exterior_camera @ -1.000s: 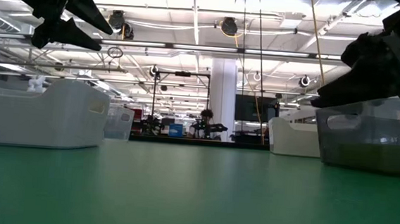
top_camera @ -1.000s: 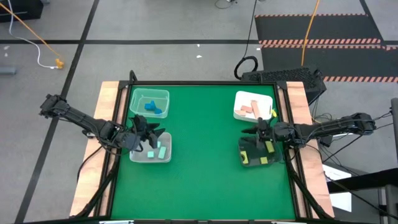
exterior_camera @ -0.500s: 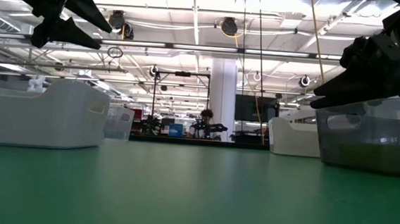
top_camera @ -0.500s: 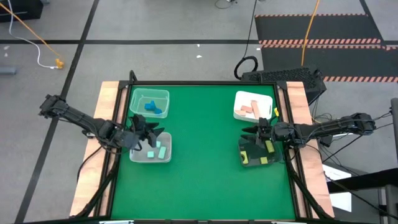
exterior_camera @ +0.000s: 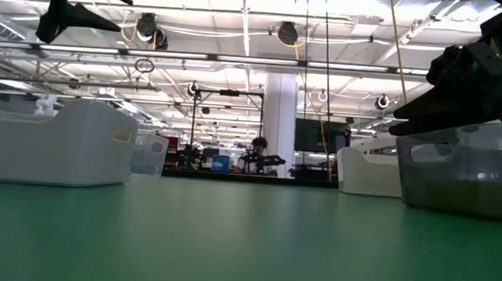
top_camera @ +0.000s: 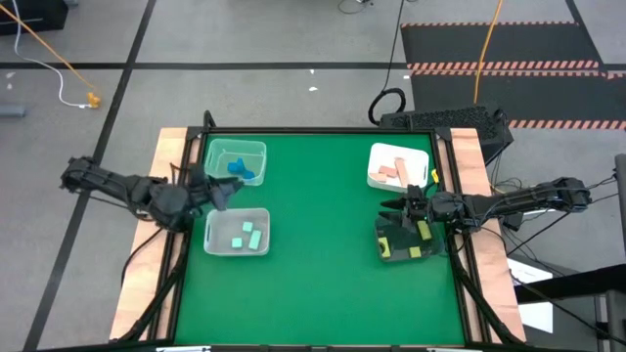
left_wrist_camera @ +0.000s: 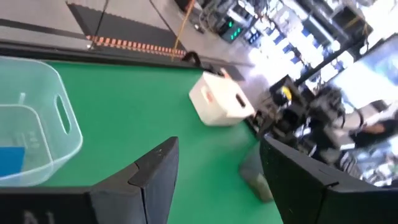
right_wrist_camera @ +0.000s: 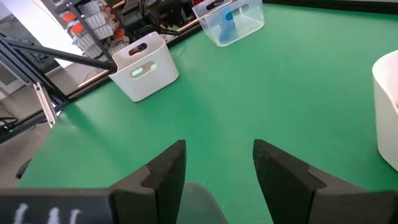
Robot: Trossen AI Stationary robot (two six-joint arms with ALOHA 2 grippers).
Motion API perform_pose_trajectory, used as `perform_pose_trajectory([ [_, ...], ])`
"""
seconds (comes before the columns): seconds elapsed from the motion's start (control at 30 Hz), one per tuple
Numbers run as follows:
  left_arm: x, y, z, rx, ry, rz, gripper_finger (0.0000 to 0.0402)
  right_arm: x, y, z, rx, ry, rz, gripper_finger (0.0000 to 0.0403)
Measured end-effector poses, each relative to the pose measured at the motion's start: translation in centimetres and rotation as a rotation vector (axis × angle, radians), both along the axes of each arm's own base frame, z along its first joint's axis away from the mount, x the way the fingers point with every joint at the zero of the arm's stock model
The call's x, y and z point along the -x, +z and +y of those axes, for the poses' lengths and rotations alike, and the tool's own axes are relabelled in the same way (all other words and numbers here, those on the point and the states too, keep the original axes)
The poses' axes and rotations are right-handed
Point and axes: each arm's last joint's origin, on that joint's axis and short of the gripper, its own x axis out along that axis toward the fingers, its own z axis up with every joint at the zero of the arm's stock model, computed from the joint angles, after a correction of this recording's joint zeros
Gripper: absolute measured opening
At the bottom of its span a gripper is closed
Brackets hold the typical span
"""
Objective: Sort & place blocks by color
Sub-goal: Return to Home Position
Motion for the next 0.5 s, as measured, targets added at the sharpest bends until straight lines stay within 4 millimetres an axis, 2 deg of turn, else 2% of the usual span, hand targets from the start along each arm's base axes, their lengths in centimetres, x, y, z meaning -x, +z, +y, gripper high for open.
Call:
perform_pose_trajectory([
  [0.27,1.3,0.7,2.0,0.000,0.135,-0.058,0.0225,0.0,0.0,0.0,0.000,0.000,-0.002,0.0180],
  [0.5,2.3,1.1,3.3,-0.232,0.090,-0.115,0.0225,0.0,0.0,0.0,0.000,0.000,-0.002,0.0180],
])
